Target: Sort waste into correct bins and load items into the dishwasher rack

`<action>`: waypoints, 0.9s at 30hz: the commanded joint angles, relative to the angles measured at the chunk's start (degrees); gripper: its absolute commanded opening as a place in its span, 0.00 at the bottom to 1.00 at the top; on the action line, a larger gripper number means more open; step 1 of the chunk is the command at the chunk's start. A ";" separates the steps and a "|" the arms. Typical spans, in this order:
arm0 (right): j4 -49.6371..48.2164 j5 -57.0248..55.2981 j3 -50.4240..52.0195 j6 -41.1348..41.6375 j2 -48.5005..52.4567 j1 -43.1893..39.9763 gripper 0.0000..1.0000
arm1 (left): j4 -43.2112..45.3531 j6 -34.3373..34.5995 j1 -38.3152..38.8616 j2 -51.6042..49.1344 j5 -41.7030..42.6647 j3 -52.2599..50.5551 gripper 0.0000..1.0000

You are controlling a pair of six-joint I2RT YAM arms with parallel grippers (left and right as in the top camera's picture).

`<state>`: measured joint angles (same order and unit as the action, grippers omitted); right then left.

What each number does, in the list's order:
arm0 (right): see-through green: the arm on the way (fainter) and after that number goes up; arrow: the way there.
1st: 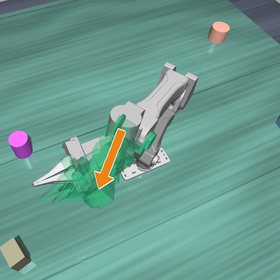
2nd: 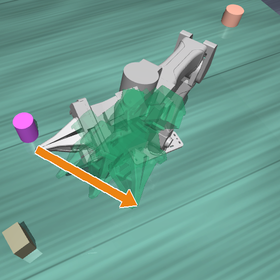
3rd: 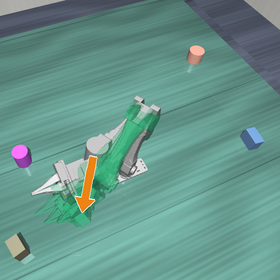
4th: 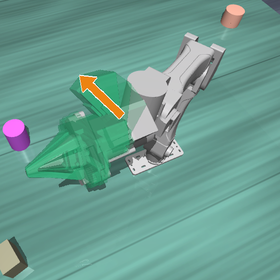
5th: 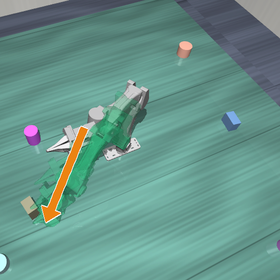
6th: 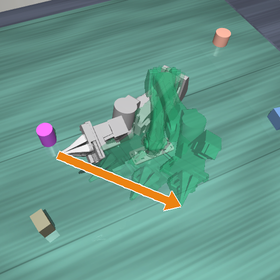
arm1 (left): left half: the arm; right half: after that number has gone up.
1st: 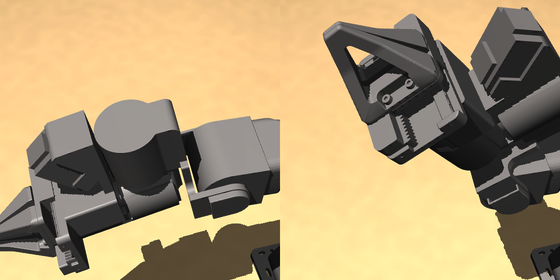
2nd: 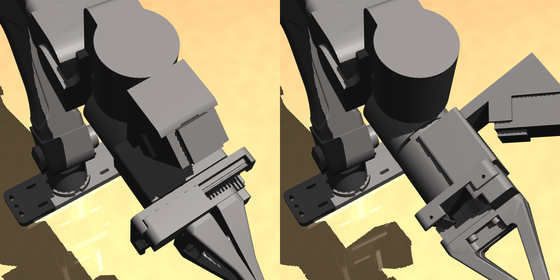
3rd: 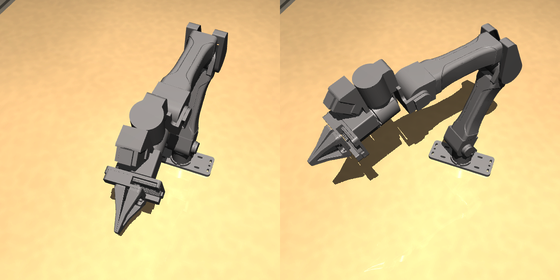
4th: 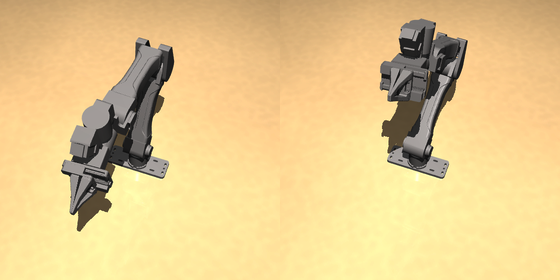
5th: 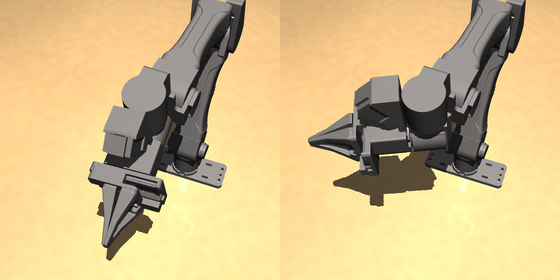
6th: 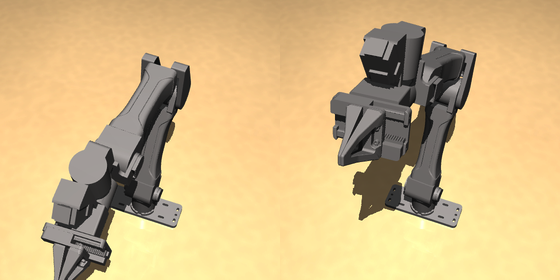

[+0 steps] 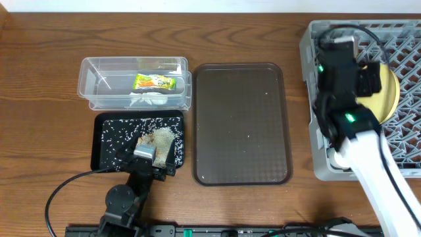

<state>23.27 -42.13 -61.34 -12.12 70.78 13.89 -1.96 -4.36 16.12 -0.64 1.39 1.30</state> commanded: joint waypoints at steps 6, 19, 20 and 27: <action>14.99 43.30 -0.90 15.96 -18.45 1.36 0.99 | -2.01 -0.09 -0.31 0.31 -0.33 -1.07 0.97; 30.62 57.83 -0.90 15.91 -31.67 1.36 0.99 | -2.01 -0.09 -0.31 0.31 -0.35 -1.07 0.97; 32.44 57.81 -0.90 15.93 -31.67 1.36 0.99 | -2.03 -0.09 -0.31 0.31 -0.35 -1.07 0.97; 36.76 57.35 -0.87 15.69 -31.67 1.33 0.99 | -2.03 -0.09 -0.31 0.31 -0.35 -1.07 0.97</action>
<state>59.88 14.41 -61.78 3.03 39.24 14.59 -1.96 -4.36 16.12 -0.64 1.39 1.30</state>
